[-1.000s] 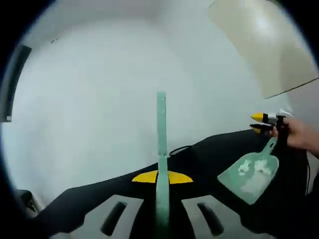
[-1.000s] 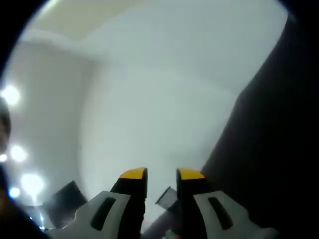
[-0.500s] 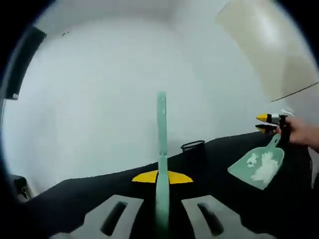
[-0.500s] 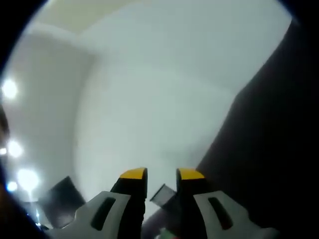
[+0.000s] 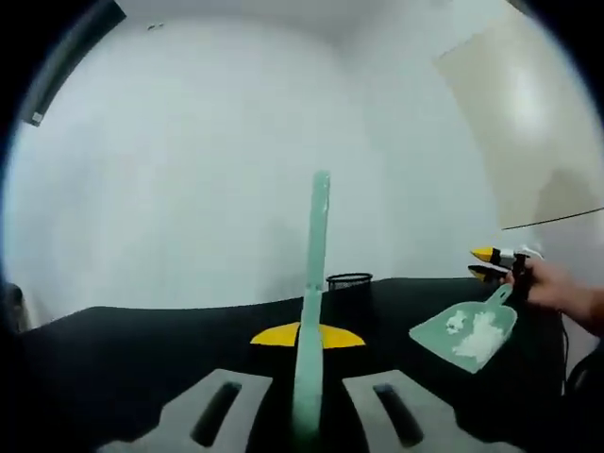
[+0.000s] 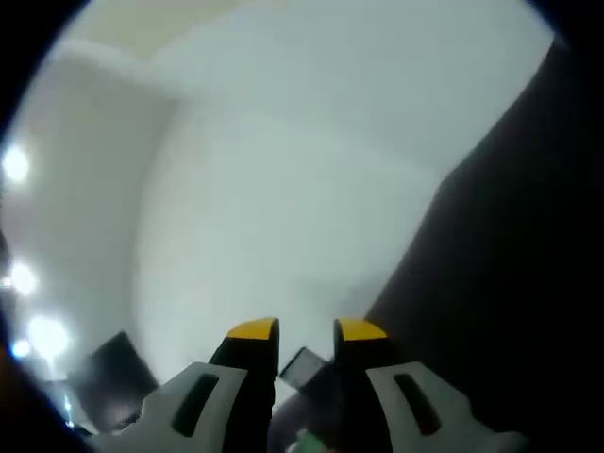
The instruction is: Pick up the broom and sweep the trash on the tabletop into the dustpan.
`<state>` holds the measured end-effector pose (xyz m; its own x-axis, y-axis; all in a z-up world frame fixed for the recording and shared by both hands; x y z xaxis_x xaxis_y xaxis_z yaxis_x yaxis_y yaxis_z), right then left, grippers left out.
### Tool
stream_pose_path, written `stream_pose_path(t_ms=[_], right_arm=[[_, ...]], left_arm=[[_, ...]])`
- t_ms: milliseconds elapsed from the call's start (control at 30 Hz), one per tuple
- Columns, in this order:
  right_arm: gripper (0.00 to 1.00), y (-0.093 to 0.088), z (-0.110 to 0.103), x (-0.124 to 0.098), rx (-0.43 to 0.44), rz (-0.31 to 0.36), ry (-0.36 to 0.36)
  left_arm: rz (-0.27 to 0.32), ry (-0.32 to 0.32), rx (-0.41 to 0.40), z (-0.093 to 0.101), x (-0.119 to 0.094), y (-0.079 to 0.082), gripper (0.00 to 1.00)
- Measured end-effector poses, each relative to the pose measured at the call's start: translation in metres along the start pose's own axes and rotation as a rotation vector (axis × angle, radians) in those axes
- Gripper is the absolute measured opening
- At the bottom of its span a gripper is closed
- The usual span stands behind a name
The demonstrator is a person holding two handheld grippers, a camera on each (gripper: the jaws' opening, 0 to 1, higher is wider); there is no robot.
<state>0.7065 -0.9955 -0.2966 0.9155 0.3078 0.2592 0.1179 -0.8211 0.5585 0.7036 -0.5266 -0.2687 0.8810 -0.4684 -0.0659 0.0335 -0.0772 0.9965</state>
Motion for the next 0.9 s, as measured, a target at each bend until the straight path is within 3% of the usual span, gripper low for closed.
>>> stream_pose_path(t_ms=[400,633,767,900], right_arm=[[0.25,-0.004,-0.003,-0.001,-0.027,-0.043,-0.032],[0.26,-0.008,-0.014,-0.013,0.020,-0.127,-0.055],[0.26,-0.014,-0.032,-0.030,-0.056,-0.174,-0.038],[0.26,-0.005,-0.032,-0.026,-0.177,-0.187,-0.015]], left_arm=[[0.008,0.002,-0.059,-0.005,-0.002,-0.004,0.02],[-0.001,-0.005,-0.031,-0.003,-0.001,-0.004,0.02],[0.001,-0.008,-0.040,-0.005,0.000,-0.004,0.02],[-0.002,-0.005,-0.037,-0.004,0.001,-0.004,0.02]])
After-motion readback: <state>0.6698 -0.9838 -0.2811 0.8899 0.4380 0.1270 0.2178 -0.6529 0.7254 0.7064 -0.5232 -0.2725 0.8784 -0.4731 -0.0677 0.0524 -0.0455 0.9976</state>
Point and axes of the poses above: the point that each gripper's makers call its tool centre point, and the gripper's own axes: x roughly forward along the fingers, z roughly to its right, y roughly out of its top, the point moved 10 cm from there along -x, roughly backward along the fingers, and after that the axes turned 10 degrees about -z, right-handed, at the moved point
